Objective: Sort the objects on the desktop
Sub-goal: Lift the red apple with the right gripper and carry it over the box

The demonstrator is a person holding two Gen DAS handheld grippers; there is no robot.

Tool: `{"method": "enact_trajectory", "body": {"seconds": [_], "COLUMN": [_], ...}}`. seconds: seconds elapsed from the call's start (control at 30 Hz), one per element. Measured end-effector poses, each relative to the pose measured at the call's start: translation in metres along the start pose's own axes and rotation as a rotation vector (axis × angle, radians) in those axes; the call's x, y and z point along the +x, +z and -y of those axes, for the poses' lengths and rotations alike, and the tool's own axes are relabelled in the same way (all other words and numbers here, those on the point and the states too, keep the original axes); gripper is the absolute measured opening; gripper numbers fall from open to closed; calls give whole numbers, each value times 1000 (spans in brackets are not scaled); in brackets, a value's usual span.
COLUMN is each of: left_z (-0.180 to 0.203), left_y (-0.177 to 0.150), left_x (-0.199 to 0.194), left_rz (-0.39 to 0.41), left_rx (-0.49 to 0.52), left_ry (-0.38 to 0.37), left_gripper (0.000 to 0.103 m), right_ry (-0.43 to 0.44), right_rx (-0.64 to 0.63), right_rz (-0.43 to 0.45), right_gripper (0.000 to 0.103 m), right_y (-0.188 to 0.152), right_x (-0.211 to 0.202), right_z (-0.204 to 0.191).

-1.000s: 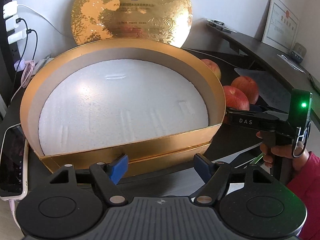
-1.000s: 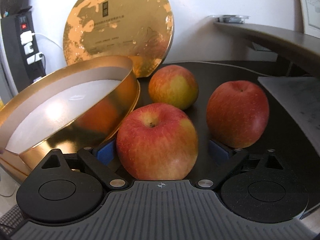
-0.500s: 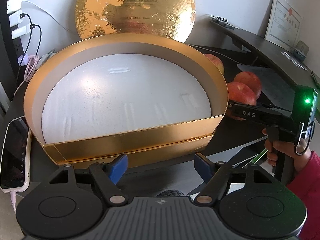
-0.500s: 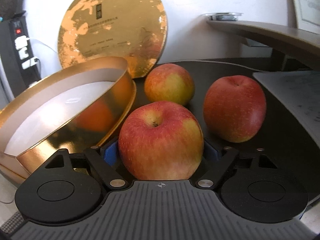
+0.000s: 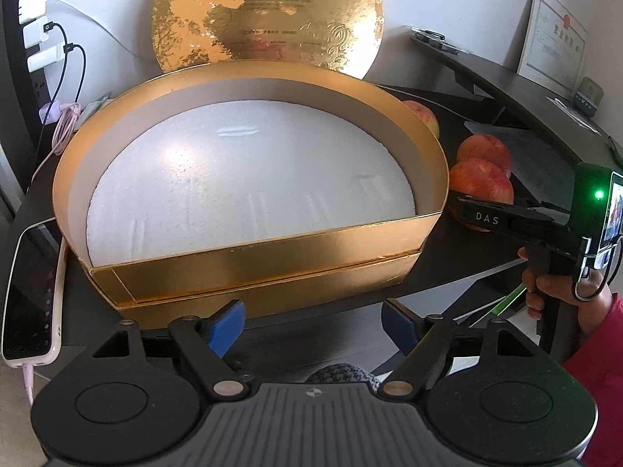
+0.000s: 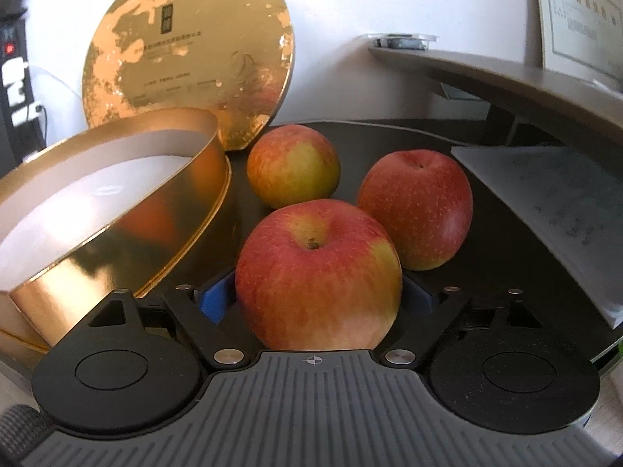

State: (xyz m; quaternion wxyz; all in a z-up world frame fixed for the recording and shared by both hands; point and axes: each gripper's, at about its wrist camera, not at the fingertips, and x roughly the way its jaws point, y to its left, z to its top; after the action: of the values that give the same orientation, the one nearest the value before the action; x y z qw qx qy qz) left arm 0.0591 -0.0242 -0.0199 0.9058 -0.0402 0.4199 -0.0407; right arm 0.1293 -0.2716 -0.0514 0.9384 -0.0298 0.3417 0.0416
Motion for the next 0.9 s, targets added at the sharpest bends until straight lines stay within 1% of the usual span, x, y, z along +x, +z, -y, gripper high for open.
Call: {"method": "enact_trajectory", "body": {"seconds": [0.1, 0.23, 0.57, 0.7, 0.73, 0.77, 0.9], "left_z": [0, 0, 1, -1, -1, -1, -1], "left_y": [0, 0, 0, 0, 0, 0, -1], "left_x": [1, 2, 7, 7, 7, 8, 8], "left_rz": [-3, -5, -19, -21, -21, -22, -23], "left_rx": [2, 5, 7, 5, 5, 5, 6], "left_ry": [-3, -9, -12, -8, -8, -8, -14], "left_gripper": [78, 79, 79, 79, 79, 79, 79], "right_ry": [-1, -1, -36, -55, -60, -63, -78], "right_rx": [-4, -19, -60, -55, -49, -39, -9], "right_rz": [1, 7, 5, 9, 9, 8, 4], "right_gripper": [92, 97, 97, 92, 89, 88, 88], "right_y": [0, 0, -1, 0, 0, 0, 1], "right_x": [-1, -3, 0, 4, 4, 4, 4], "right_z": [-1, -3, -10, -10, -9, -8, -8]}}
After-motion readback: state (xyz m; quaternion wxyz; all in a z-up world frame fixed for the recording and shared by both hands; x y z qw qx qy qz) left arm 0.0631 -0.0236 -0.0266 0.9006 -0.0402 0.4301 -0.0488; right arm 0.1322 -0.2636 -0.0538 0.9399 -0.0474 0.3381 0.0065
